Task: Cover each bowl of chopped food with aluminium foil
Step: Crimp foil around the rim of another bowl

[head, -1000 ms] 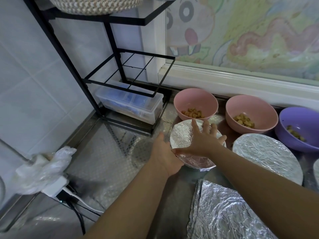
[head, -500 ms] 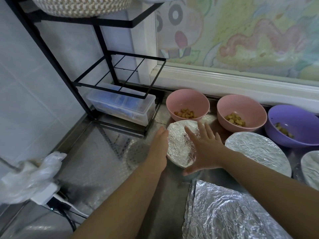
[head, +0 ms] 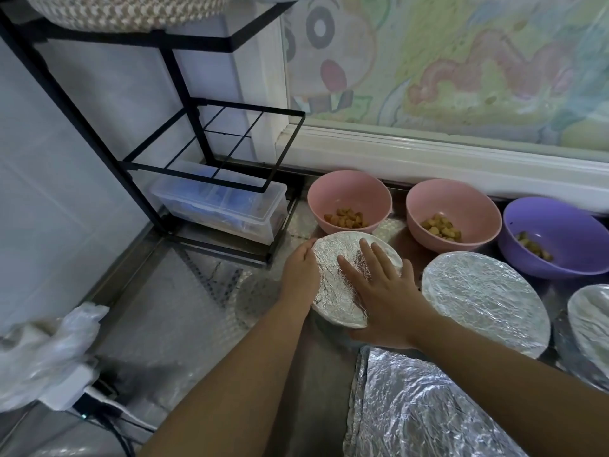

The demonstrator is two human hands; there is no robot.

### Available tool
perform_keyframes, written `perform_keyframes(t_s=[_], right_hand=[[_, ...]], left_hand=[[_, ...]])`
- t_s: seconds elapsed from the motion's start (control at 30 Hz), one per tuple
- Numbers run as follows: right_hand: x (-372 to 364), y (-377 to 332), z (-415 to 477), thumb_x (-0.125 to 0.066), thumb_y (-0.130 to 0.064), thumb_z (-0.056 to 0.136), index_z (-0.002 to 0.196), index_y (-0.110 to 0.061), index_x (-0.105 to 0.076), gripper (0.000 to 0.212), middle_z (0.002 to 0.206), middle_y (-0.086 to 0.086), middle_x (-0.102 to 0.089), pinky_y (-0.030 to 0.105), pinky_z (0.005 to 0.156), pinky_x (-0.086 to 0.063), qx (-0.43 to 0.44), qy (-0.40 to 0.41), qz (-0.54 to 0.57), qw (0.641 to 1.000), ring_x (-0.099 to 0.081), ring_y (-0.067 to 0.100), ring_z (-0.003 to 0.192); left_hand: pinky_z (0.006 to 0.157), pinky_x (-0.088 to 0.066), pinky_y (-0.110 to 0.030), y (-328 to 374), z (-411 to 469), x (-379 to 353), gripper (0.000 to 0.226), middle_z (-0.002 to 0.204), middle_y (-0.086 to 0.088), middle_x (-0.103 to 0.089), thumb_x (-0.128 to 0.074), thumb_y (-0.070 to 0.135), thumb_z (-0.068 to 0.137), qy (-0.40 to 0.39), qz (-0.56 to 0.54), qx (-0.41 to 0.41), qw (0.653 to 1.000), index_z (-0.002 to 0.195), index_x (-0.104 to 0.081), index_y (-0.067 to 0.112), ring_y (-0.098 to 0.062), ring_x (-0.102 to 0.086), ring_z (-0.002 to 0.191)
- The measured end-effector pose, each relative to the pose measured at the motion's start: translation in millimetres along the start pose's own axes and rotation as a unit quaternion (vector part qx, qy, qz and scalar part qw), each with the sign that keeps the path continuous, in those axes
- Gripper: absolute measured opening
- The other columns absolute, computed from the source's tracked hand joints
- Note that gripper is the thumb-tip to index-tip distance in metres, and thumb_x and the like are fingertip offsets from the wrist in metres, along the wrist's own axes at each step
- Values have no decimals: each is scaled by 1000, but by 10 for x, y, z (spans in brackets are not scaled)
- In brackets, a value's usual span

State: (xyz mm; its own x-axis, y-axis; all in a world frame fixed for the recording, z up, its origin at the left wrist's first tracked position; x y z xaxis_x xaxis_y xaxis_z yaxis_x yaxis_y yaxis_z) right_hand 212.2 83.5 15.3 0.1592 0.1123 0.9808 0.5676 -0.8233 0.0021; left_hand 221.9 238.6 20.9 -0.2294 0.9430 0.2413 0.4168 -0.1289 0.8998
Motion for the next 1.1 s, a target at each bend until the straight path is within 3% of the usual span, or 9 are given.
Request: perform_keyframes(t_s=[0.17, 0.4, 0.47, 0.57, 0.63, 0.7, 0.83, 0.97, 1.1], right_hand=[[18, 7, 8, -25, -94, 59, 152, -39, 29, 121, 163, 12, 32, 71, 115, -14, 3, -7, 11, 1000, 20, 35, 154], [160, 138, -11, -63, -96, 48, 154, -41, 25, 149, 161, -2, 38, 52, 119, 7, 12, 50, 164, 985, 35, 25, 148], [173, 200, -129, -65, -95, 48, 159, -40, 13, 147, 167, -11, 23, 49, 122, -4, -52, 98, 336, 935, 19, 17, 154], [79, 176, -289, -58, -77, 81, 161, -32, -11, 104, 168, -8, -16, 36, 118, -24, -176, 199, 579, 771, -19, 12, 151], [-43, 103, -320, -48, -52, 101, 161, -27, -20, 70, 165, -4, -26, 29, 111, -26, -255, 231, 656, 671, -27, 12, 148], [-134, 77, -300, -40, -38, 108, 159, -26, -28, 54, 162, -3, -32, 29, 108, -29, -305, 249, 688, 609, -32, 10, 143], [-217, 100, -233, -38, -30, 110, 154, -23, -41, 45, 156, -3, -43, 34, 113, -34, -364, 275, 721, 521, -40, 16, 142], [-215, 91, -226, -34, -27, 111, 143, -18, -55, 39, 133, -3, -58, 30, 97, -41, -412, 292, 717, 480, -53, 13, 118], [-314, 74, -195, -35, -29, 109, 132, -17, -64, 38, 126, 3, -67, 46, 105, -50, -446, 288, 721, 445, -63, 22, 116]], left_hand=[[102, -49, -48, -34, 21, 12, 38, 130, 0, -62, -34, 24, 105, 9, -4, 12, 1000, 134, -58, 29, -21, -59, 116], [101, -50, -43, -223, -179, 241, 40, 131, 1, -60, -37, 14, 102, 105, -78, 47, 990, 132, -58, 28, -19, -56, 117], [93, -48, -31, -267, -263, 303, 43, 131, 5, -58, -37, 10, 101, 124, -92, 43, 987, 139, -52, 25, -15, -54, 115], [89, -41, -28, -232, -278, 304, 46, 133, 5, -55, -40, 13, 100, 116, -87, 27, 989, 145, -46, 24, -14, -53, 117], [94, -41, -32, -203, -214, 264, 47, 141, 2, -53, -40, 17, 101, 99, -74, 19, 992, 147, -45, 24, -18, -52, 123], [96, -39, -31, -175, -158, 227, 47, 146, 2, -49, -39, 19, 103, 83, -47, 17, 995, 149, -43, 25, -20, -49, 129], [89, -40, -30, -216, -104, 211, 45, 140, 0, -55, -37, 17, 103, 92, -52, 25, 994, 144, -50, 27, -21, -54, 121], [90, -45, -35, -251, -127, 176, 43, 131, -1, -62, -36, 16, 103, 102, -82, 36, 991, 139, -55, 28, -25, -60, 116], [85, -37, -26, -201, -176, 192, 42, 133, -1, -57, -35, 14, 104, 116, -81, 25, 990, 140, -54, 22, -16, -54, 111]])
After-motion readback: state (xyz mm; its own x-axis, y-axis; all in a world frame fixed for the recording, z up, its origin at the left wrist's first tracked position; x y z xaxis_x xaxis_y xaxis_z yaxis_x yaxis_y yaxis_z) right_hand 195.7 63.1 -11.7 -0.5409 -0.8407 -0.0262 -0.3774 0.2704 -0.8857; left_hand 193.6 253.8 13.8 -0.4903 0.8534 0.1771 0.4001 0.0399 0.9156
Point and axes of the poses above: each hand's wrist, its own z-axis towards the middle knuckle, its own x-axis out of the back of the hand, y = z × x, the point moved 7 cm from there along z, towards the middle knuckle
